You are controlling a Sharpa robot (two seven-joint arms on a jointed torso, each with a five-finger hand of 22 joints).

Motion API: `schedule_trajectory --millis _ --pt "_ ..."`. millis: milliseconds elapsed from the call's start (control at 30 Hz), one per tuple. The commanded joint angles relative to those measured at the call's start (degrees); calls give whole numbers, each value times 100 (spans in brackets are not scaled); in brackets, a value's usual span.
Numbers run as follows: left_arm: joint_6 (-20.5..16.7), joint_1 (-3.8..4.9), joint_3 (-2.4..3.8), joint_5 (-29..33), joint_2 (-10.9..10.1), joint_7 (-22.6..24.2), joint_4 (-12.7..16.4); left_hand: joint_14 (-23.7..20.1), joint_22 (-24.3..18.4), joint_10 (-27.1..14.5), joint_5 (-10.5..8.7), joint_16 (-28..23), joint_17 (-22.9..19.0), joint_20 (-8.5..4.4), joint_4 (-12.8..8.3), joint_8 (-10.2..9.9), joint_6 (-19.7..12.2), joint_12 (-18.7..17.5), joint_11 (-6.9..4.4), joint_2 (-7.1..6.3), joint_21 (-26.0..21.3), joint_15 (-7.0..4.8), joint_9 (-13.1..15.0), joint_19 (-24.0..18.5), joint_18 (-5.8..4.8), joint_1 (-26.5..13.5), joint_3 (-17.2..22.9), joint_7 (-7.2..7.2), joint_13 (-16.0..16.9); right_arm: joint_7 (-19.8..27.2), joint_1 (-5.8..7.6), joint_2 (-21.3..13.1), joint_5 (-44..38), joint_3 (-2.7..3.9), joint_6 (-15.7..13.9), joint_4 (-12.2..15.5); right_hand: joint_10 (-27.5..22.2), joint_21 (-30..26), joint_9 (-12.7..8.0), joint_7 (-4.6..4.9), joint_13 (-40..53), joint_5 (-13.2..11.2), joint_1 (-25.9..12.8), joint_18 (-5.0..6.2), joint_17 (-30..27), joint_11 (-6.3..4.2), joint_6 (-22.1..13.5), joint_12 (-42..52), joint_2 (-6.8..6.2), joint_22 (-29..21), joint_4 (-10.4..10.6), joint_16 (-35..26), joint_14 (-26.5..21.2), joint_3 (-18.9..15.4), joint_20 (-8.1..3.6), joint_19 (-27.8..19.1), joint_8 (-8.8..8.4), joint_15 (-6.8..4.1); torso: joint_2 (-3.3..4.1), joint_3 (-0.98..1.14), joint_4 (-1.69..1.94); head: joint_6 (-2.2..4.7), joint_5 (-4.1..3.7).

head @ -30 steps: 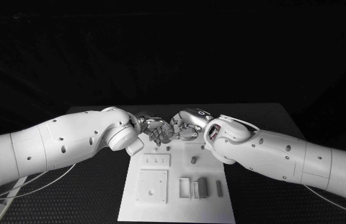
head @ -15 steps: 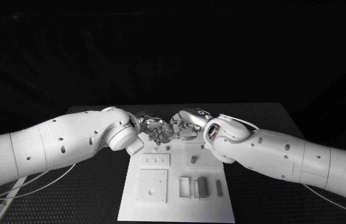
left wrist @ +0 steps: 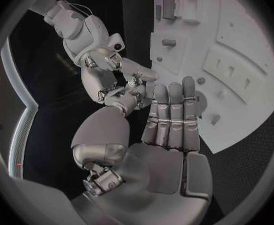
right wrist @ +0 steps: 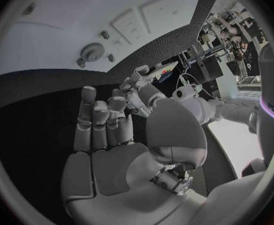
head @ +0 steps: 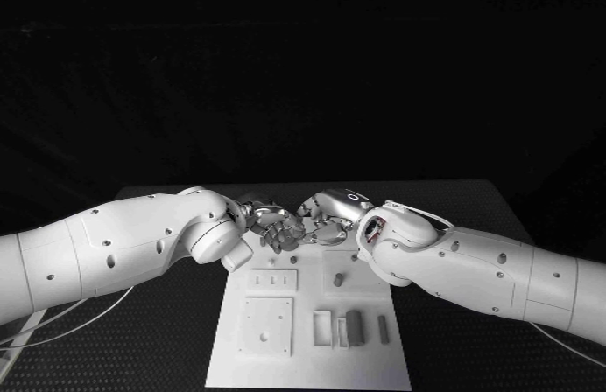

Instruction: Assemble the parts on the task board

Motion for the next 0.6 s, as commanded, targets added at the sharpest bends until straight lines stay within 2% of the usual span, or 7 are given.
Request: schedule_trajectory --millis 33,133,267,467,600 --pt "18 11 3 62 7 22 5 58 15 216 111 47 -24 -28 19 78 198 48 -161 64 21 -9 90 68 12 -16 -13 -130 -5 -36 -1 -34 62 1 -287 -15 -137 -69 -56 203 -38 18 -86 -28 -29 84 -340 -92 -211 68 68 -81 -92 -18 43 -117 -129 117 1 3 2 6 5" --pt "62 11 2 62 3 3 -13 77 28 254 318 81 -65 -41 15 98 232 59 -179 37 13 -21 95 93 11 -44 -6 -148 -6 -32 0 -77 106 1 -393 -28 -289 -161 -95 291 -87 12 -192 -60 -65 167 -483 -199 -370 51 169 -180 -245 -1 97 -278 -210 211 1 4 5 9 15" --pt "219 11 0 64 -18 -77 -44 84 33 267 361 94 -78 -44 15 106 245 64 -184 31 11 -24 98 100 10 -50 -3 -153 -5 -9 0 -191 123 1 -398 -34 -365 -200 -123 345 -118 17 -180 -64 -77 226 -593 -233 -498 60 289 -207 -342 80 142 -373 -263 266 -1 5 6 9 12" --pt "543 10 -16 -33 -64 -258 -113 85 35 269 362 96 -82 -45 16 107 245 64 -186 32 10 -25 97 102 10 -52 -3 -154 -6 -12 -1 -356 63 1 -382 -63 -383 -199 -107 337 -128 17 -141 -55 -78 221 -534 -227 -516 75 327 -199 -368 106 161 -400 -221 265 2 10 3 -13 29" --pt "622 8 -66 -215 -81 -390 -175 85 41 274 293 104 -103 -49 13 104 239 60 -187 46 5 -28 95 107 9 -55 -5 -154 -10 -26 -1 -444 73 2 -423 -139 -384 -193 -103 333 -131 17 -119 -49 -78 217 -520 -223 -492 81 330 -193 -371 114 166 -402 -210 261 1 11 -6 -21 36"
